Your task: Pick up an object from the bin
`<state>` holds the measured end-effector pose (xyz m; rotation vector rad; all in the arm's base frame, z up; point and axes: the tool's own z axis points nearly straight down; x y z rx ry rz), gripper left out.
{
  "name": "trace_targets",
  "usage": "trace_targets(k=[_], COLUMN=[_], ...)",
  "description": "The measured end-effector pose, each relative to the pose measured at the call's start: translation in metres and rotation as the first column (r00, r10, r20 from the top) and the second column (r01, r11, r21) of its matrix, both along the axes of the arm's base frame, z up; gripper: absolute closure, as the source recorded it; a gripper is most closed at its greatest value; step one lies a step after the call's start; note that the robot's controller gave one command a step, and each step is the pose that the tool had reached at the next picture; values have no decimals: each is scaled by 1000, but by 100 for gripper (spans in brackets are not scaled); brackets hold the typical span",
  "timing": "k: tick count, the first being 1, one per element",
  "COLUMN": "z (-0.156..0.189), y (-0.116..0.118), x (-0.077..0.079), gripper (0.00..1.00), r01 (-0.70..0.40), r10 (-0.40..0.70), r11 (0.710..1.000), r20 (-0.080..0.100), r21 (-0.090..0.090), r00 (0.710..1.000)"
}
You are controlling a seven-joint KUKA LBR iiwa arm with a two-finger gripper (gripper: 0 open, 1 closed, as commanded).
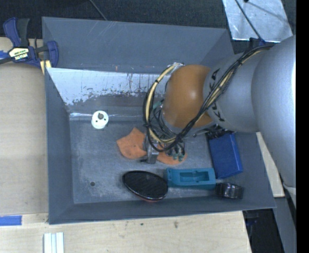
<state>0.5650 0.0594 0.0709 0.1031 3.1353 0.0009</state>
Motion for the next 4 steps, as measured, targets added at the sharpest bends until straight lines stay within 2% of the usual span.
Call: trace_targets(k=[1, 2, 3, 4], z=[0, 26, 75, 201], y=[0, 5, 7, -5], x=[0, 10, 21, 9], gripper=[100, 100, 100, 100], r01=[0, 17, 24, 9], r10=[0, -17, -24, -9], r11=[1000, 1000, 1000, 1000], r20=[0, -3, -5, -1], r21=[0, 0, 0, 0], r00=[1000, 1000, 1000, 1000])
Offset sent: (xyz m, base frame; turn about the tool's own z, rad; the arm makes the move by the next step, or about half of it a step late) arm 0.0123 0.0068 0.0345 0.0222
